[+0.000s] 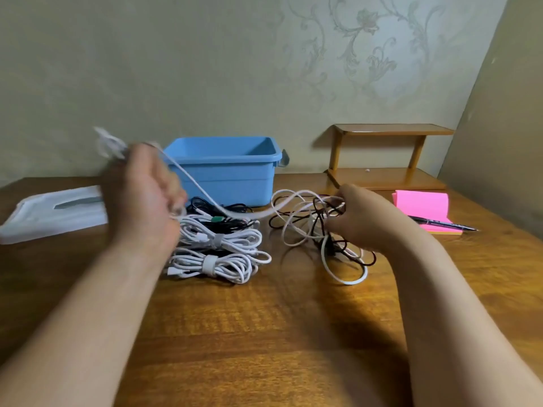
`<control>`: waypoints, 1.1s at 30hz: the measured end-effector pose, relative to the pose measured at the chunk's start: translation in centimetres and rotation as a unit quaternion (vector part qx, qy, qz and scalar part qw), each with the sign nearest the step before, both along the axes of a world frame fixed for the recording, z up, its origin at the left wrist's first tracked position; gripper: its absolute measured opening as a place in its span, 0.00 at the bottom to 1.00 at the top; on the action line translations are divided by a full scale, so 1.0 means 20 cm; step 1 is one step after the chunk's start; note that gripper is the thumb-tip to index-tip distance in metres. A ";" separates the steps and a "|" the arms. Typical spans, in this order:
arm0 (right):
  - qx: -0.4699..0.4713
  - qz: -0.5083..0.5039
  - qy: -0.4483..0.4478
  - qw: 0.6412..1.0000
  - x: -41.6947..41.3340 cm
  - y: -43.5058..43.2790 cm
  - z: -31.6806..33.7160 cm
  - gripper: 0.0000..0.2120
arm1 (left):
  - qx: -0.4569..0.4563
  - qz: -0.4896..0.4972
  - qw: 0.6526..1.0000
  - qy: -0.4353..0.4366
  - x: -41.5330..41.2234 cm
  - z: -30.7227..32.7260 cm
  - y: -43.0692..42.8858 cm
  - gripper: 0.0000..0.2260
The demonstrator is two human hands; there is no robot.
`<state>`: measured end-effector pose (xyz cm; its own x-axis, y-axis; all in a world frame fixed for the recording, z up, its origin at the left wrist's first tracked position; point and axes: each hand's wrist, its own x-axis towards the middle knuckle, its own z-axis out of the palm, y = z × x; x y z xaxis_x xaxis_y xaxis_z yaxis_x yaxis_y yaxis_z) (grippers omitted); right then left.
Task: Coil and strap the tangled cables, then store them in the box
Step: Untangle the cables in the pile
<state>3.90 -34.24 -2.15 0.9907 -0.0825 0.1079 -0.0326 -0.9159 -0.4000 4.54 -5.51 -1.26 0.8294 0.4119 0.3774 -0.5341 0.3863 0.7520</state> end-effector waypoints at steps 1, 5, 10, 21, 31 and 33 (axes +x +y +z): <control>0.028 0.019 -0.001 0.999 0.00 0.02 0.00 0.22 | 0.034 -0.005 0.999 0.008 0.00 -0.02 -0.03 0.12; 0.030 0.057 -0.131 0.989 -0.03 0.06 0.03 0.28 | 0.129 -0.026 0.991 0.028 0.00 -0.05 -0.13 0.05; 0.225 0.264 -0.169 0.922 -0.16 0.23 0.06 0.19 | 0.158 -0.021 0.986 0.051 0.00 -0.07 -0.15 0.13; 0.086 0.262 -0.241 0.931 -0.12 0.47 -0.12 0.12 | 0.259 -0.130 0.955 0.055 -0.08 -0.11 -0.28 0.17; 0.056 0.200 -0.191 0.959 -0.01 0.22 -0.09 0.19 | 0.141 -0.155 0.976 0.065 -0.04 0.03 0.02 0.17; 0.061 0.213 -0.234 0.947 -0.01 0.24 -0.09 0.18 | 0.356 -0.115 0.926 0.046 -0.07 -0.03 -0.05 0.14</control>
